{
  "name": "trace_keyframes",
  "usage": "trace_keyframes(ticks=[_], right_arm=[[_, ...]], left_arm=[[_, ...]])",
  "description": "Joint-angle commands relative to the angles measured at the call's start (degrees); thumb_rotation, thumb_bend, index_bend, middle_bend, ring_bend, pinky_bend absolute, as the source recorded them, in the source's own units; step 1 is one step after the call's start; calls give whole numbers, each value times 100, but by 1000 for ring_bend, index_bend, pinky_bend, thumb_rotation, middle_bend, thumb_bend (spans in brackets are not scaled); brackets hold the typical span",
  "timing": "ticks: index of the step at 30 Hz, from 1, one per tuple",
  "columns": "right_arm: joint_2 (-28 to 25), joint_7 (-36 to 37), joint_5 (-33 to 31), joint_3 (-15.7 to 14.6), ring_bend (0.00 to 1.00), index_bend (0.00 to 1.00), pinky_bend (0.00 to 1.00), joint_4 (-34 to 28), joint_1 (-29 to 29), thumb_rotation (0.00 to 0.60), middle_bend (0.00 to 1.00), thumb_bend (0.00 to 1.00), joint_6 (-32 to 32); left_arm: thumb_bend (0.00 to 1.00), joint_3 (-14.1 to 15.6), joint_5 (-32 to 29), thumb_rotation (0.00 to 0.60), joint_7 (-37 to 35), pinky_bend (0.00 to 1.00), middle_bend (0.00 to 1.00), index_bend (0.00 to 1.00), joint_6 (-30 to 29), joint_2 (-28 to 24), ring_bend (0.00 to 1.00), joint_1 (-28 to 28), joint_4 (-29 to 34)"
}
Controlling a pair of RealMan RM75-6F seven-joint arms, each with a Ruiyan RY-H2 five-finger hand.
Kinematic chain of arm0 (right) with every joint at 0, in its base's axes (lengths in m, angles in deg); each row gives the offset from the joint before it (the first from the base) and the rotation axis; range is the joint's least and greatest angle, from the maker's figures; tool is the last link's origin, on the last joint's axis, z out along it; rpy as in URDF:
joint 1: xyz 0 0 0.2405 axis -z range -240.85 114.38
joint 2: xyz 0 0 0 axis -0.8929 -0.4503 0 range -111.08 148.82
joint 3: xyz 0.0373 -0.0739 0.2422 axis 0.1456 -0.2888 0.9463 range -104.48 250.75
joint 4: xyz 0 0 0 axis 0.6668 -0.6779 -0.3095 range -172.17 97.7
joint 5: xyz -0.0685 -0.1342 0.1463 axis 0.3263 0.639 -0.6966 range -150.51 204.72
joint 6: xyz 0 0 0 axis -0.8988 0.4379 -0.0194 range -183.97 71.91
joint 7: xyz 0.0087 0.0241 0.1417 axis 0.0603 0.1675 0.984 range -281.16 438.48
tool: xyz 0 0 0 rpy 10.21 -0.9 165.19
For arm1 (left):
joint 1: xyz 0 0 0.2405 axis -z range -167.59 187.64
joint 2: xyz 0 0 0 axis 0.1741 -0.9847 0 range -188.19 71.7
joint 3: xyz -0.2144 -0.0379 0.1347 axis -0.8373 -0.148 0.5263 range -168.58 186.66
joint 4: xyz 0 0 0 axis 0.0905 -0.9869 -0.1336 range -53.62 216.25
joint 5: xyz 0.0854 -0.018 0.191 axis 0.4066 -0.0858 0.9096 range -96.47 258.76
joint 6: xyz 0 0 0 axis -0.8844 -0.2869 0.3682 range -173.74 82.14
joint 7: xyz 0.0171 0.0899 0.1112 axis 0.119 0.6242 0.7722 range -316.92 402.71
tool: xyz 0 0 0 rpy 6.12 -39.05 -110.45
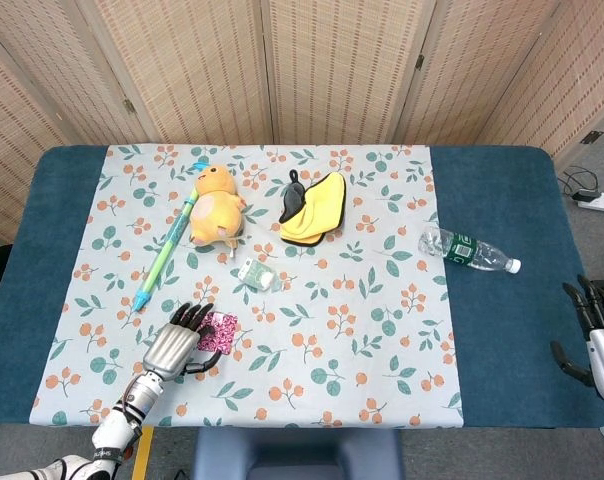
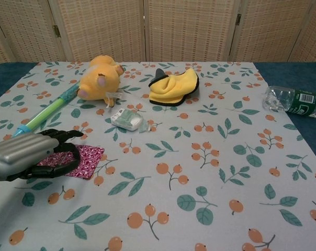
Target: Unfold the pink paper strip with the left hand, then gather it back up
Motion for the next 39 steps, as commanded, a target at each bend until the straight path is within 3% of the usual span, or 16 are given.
trace_keyframes(ticks=[1, 15, 39], right_arm=[[5, 14, 13, 3, 0, 0, 0, 12, 0, 600, 0, 397, -13], [43, 104, -2, 5, 0, 0, 0, 111, -37, 600, 0, 397, 65], [57, 213, -35, -8, 0, 0, 0, 200, -3, 600, 0, 397, 67]], left_arm=[[366, -37, 34, 23, 23, 0, 0, 325, -88, 19, 0, 11, 120], [366, 76, -95, 27, 59, 0, 0, 323, -261, -220, 0, -166, 333], [366, 5, -283, 25, 218, 0, 0, 321, -62, 52, 0, -30, 160]])
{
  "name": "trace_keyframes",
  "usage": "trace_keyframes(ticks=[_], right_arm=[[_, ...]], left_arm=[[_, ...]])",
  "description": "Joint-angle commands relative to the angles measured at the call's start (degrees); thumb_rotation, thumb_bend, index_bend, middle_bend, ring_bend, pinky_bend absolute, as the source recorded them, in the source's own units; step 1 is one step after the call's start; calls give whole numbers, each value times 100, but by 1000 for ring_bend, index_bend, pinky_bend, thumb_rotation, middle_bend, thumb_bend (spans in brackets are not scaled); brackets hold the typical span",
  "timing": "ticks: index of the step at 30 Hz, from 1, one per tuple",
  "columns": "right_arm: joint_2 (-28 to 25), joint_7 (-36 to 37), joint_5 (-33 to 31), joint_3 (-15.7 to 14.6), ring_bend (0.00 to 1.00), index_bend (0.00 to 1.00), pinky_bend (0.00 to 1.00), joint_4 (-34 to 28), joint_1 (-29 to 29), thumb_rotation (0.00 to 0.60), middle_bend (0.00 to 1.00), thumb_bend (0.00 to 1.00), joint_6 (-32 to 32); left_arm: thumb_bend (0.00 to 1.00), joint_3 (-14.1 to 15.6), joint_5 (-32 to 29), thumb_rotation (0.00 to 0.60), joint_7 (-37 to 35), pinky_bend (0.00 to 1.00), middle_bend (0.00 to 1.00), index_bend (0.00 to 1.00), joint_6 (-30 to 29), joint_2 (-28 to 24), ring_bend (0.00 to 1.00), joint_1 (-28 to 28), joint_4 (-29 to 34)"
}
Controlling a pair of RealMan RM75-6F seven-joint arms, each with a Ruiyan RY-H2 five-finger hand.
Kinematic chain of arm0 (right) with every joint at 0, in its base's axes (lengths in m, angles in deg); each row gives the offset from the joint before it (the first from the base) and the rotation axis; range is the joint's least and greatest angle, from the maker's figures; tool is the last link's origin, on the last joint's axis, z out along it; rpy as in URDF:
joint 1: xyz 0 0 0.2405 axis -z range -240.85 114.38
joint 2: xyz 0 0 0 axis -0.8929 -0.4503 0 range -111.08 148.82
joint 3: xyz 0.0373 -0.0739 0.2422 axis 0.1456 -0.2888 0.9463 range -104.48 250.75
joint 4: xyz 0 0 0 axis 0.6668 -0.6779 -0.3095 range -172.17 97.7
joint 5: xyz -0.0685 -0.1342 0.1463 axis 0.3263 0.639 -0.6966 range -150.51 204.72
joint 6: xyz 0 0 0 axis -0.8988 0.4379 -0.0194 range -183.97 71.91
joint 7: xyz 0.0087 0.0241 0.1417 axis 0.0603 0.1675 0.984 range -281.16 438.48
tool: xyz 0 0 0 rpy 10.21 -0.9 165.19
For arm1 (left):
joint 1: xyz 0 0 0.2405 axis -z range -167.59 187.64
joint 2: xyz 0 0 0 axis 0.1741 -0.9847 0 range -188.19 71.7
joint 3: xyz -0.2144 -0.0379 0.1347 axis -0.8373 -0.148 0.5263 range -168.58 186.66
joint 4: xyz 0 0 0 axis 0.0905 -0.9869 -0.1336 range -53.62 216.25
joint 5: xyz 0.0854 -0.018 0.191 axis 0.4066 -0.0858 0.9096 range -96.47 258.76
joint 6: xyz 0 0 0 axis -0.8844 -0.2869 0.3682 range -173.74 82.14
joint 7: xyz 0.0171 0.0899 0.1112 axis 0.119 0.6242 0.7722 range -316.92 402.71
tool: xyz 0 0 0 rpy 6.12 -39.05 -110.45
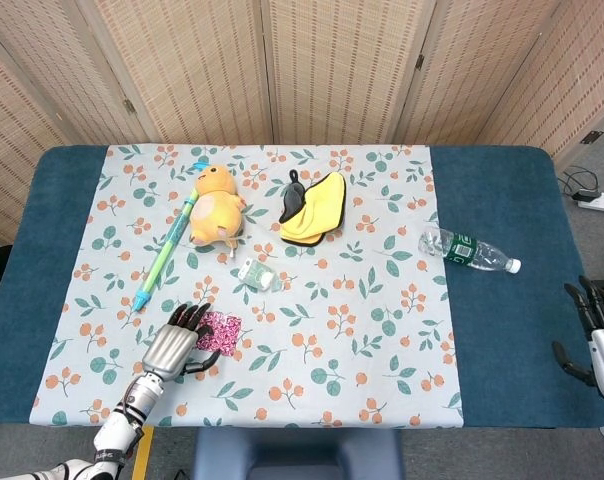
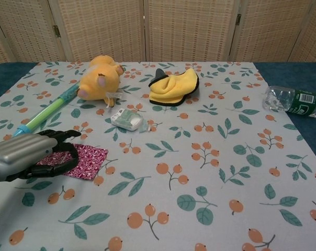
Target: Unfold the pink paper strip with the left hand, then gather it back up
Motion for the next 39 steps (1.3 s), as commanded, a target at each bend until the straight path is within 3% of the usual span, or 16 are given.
trace_keyframes(ticks=[1, 15, 26, 31, 35, 39], right_arm=[[-1, 9, -5, -1, 0, 0, 0, 7, 6, 600, 0, 397, -4], [-4, 89, -30, 8, 0, 0, 0, 70, 40, 600, 0, 397, -30], [-3, 163, -43, 14, 0, 0, 0, 123, 49, 600, 0, 397, -25], [-14, 149, -18, 26, 0, 0, 0, 106, 38, 600, 0, 397, -42], [-2, 138, 23, 20, 0, 0, 0, 90, 19, 600, 0, 397, -39], [-5, 124, 41, 9, 0, 0, 0, 73, 22, 600, 0, 397, -44]], left_arm=[[366, 19, 13, 27, 57, 0, 0, 322, 23, 32, 0, 25, 10], [366, -109, -70, 25, 428, 0, 0, 318, 141, 194, 0, 272, 284], [367, -310, -323, 35, 388, 0, 0, 305, 16, -2, 0, 294, 374], [389, -340, -201, 201, 92, 0, 0, 300, -193, -366, 0, 199, 578], [394, -334, -191, 261, -83, 0, 0, 293, -125, -604, 0, 209, 684], [393, -247, -160, 384, -124, 0, 0, 280, -4, -820, 0, 237, 724]])
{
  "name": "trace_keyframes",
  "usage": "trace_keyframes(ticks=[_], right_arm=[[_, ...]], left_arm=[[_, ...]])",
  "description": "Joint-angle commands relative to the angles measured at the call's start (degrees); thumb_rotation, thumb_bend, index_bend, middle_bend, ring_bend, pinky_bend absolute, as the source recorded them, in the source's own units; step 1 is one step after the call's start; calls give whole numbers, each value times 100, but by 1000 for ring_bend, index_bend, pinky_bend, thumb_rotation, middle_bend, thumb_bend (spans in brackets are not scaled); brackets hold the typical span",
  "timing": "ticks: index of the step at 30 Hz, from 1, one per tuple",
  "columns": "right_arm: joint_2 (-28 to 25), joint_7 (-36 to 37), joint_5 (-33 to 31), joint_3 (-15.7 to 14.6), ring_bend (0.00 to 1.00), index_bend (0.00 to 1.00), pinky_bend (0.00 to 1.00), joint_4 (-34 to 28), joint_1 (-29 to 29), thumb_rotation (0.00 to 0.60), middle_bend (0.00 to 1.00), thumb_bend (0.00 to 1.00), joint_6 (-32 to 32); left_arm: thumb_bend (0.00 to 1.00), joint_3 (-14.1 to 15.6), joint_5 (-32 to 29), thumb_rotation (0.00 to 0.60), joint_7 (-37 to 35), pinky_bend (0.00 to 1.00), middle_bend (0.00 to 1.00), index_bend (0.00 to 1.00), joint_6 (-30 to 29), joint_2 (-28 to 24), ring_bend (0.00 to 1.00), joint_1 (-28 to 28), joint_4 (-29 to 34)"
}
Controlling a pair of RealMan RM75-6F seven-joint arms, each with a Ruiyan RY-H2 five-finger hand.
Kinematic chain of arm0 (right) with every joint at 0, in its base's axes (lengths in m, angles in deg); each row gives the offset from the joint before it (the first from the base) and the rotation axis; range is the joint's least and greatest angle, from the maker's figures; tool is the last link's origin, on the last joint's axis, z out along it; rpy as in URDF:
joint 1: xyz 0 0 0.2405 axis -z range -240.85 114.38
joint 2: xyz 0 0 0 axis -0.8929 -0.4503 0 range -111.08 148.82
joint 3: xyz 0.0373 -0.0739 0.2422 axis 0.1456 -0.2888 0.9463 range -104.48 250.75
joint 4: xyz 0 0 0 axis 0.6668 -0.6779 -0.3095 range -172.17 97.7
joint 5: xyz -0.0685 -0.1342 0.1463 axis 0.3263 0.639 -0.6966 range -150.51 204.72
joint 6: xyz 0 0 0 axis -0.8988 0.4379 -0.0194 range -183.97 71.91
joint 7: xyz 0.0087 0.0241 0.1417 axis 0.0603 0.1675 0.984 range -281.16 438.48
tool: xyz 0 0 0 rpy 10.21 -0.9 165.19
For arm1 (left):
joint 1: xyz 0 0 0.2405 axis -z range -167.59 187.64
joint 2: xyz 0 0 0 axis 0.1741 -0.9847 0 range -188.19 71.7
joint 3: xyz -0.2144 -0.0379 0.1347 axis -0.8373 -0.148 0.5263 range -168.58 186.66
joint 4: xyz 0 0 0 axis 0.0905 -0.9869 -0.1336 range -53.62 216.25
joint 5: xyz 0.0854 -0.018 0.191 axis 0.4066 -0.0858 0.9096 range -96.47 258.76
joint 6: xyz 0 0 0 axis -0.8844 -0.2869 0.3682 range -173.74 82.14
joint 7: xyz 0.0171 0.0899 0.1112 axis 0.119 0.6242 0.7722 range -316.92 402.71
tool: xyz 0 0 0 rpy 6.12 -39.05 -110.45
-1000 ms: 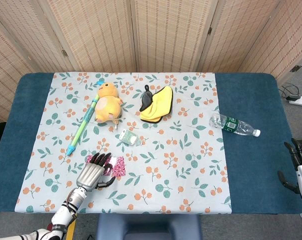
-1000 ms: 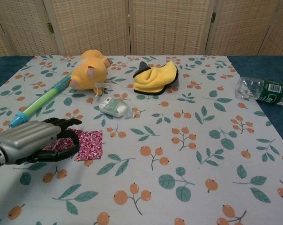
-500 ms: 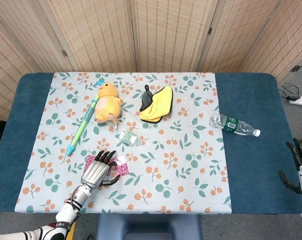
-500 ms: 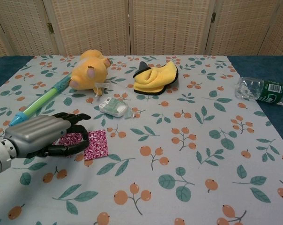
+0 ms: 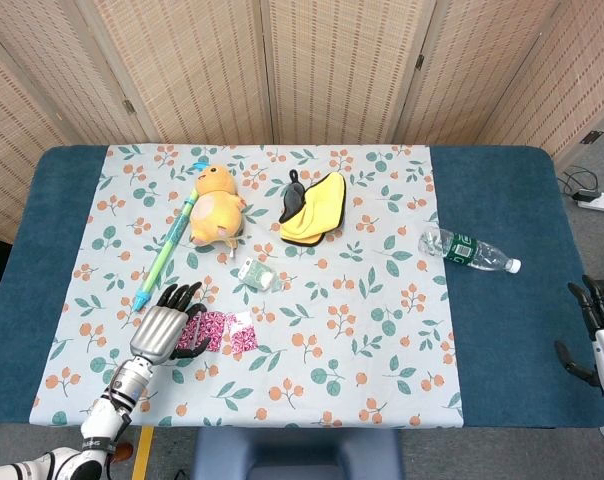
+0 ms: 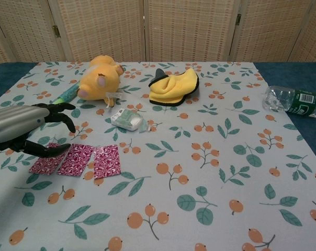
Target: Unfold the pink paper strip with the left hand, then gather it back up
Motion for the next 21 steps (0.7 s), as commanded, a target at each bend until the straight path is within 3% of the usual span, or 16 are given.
trace_keyframes(ticks=[1, 7, 21], right_arm=[[-3, -9, 6, -6, 0, 0, 0, -7, 4, 600, 0, 397, -3], [-7, -37, 40, -25, 0, 0, 0, -44, 17, 600, 0, 397, -31], [-10, -119, 37, -42, 0, 0, 0, -119, 62, 600, 0, 397, -77]], left_arm=[[393, 89, 70, 397, -35, 0, 0, 274, 82, -124, 0, 20, -14], [392, 289, 161, 410, -131, 0, 0, 221, 525, -322, 0, 171, -249], [383, 364, -144, 415, -16, 0, 0, 163, 873, -489, 0, 296, -447]])
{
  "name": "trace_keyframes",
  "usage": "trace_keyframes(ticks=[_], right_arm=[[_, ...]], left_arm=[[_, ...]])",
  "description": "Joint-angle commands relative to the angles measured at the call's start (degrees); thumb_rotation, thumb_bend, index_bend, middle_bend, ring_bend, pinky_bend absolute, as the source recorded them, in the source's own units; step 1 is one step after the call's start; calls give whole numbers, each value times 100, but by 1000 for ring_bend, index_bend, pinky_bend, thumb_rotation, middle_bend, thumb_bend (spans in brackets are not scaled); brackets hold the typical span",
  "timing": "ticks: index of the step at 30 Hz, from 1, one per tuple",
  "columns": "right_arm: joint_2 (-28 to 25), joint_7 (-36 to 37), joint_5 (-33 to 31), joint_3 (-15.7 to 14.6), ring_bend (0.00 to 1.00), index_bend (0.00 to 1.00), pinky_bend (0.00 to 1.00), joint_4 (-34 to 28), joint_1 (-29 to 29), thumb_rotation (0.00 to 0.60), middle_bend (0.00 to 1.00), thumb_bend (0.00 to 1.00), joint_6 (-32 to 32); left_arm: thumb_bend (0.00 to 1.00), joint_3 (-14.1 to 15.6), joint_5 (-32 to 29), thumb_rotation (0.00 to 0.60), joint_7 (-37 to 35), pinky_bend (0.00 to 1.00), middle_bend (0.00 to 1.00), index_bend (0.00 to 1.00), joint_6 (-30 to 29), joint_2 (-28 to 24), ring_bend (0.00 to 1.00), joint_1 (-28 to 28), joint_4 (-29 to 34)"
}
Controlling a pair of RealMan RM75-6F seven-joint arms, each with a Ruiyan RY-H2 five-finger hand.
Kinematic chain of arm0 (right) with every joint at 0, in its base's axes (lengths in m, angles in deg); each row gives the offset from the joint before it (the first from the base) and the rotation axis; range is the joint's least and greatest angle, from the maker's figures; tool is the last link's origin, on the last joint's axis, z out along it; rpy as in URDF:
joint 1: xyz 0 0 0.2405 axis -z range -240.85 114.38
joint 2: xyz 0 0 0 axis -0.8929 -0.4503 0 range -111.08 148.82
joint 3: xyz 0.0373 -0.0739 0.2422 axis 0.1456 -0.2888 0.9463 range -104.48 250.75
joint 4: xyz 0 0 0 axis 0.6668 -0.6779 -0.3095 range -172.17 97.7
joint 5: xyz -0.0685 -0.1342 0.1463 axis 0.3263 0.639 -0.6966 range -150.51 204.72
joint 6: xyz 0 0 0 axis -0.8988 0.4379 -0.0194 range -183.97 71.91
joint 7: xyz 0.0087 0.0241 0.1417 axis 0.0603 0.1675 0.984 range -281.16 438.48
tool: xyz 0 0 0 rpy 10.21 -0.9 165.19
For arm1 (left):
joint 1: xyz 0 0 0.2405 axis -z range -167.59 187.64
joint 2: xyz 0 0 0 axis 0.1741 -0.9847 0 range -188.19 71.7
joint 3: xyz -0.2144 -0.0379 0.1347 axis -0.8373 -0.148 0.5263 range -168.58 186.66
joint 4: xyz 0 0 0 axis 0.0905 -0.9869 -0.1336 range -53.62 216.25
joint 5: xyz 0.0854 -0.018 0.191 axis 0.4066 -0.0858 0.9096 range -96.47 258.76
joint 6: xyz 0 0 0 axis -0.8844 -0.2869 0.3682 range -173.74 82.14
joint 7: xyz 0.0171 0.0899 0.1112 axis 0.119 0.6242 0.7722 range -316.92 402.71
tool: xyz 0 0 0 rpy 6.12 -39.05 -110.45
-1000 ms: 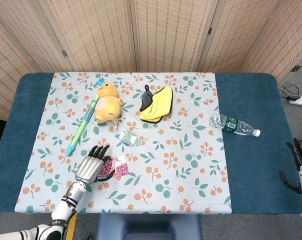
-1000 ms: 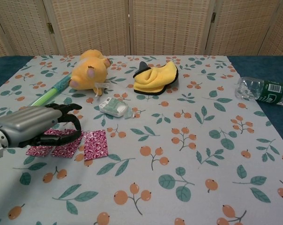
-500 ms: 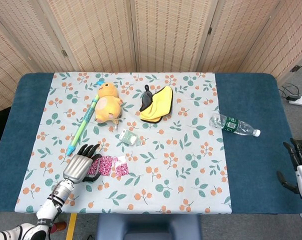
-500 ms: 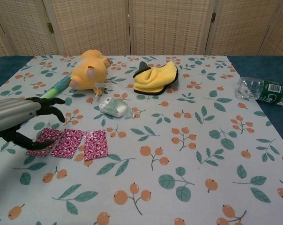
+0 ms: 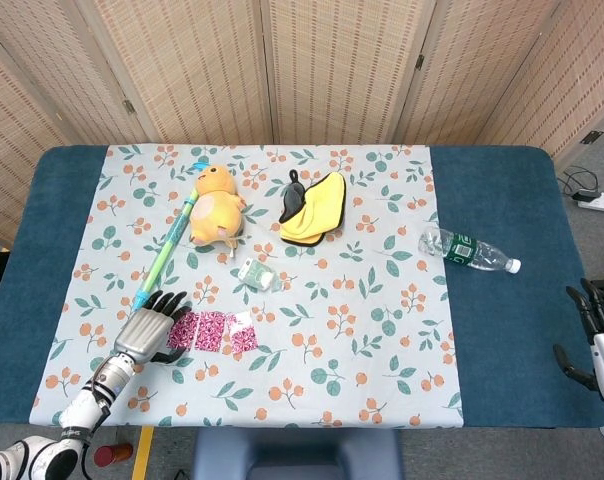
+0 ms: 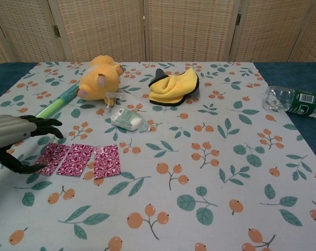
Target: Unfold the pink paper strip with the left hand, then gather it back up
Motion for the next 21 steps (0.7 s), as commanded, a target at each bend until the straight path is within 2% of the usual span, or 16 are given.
trace_keyframes(ticks=[1, 21], right_arm=[[-8, -16, -4, 2, 0, 0, 0, -14, 0, 600, 0, 397, 1], [-24, -75, -20, 9, 0, 0, 0, -78, 10, 600, 0, 397, 0]], left_arm=[[381, 28, -73, 414, 37, 0, 0, 163, 54, 11, 0, 11, -37], [378, 34, -327, 416, 103, 0, 0, 146, 156, 169, 0, 94, -260]])
